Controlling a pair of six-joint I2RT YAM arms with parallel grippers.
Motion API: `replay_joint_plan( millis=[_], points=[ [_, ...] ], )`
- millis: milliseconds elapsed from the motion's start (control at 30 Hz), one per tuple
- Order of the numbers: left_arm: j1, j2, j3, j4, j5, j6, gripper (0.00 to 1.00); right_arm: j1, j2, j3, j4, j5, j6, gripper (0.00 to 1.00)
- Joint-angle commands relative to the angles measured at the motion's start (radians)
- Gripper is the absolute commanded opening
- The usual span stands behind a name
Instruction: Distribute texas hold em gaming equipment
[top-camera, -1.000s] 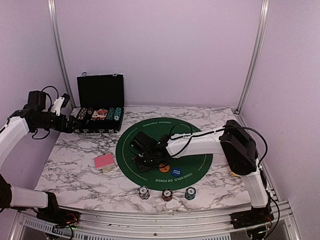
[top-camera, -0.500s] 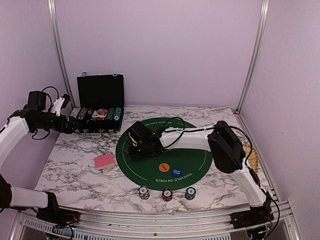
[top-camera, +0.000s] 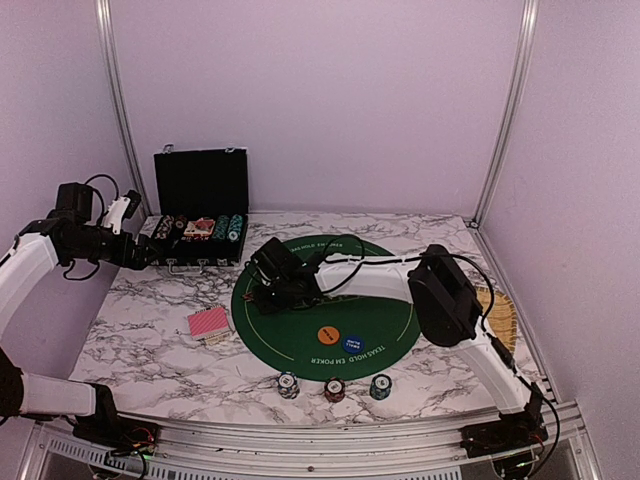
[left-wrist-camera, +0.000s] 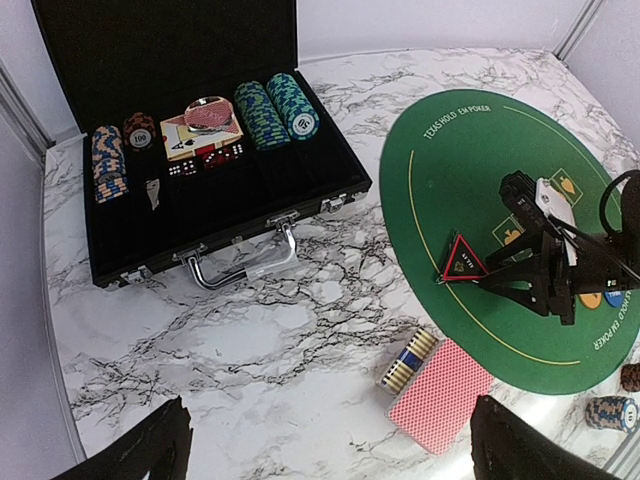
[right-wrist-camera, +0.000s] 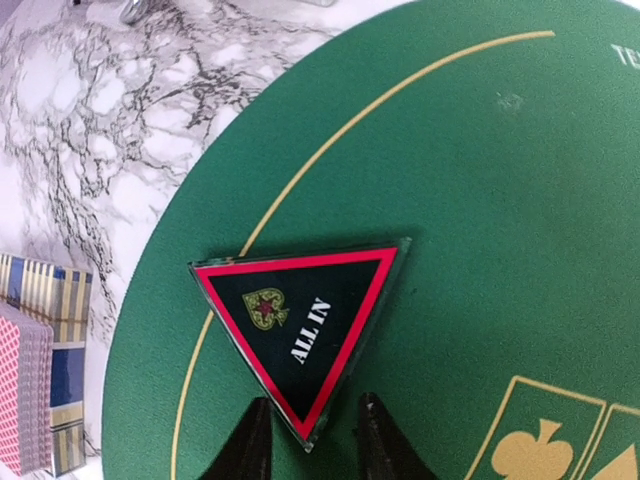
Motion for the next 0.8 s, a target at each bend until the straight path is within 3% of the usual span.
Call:
replay_joint_plan(
  millis=[0,100,167,333,567,767],
  points=[
    [0.005,-0.014,0.026,-0.031,0.018,0.014,0.99,-0.01,-0.137,-0.078,-0.008,0.045,-0.007,0.39],
    [0.005,-0.01,0.027,-0.035,0.022,0.018,0.99,-0.01,-0.266,-0.225,0.0,0.073,-0.008,0.63],
    [0.004,-0.009,0.029,-0.039,0.024,0.022,0.99,-0.01,-0.351,-0.34,0.004,0.091,-0.002,0.73],
    [0.004,-0.005,0.036,-0.049,0.031,0.033,0.99,-0.008,-0.518,-0.608,0.001,0.115,0.034,0.86],
    [0.005,0.001,0.042,-0.068,0.039,0.047,0.99,0.006,-0.621,-0.793,0.003,0.101,0.082,0.91],
    [0.004,0.003,0.053,-0.072,0.042,0.043,0.99,0.014,-0.607,-0.817,0.01,0.085,0.083,0.85]
  ],
)
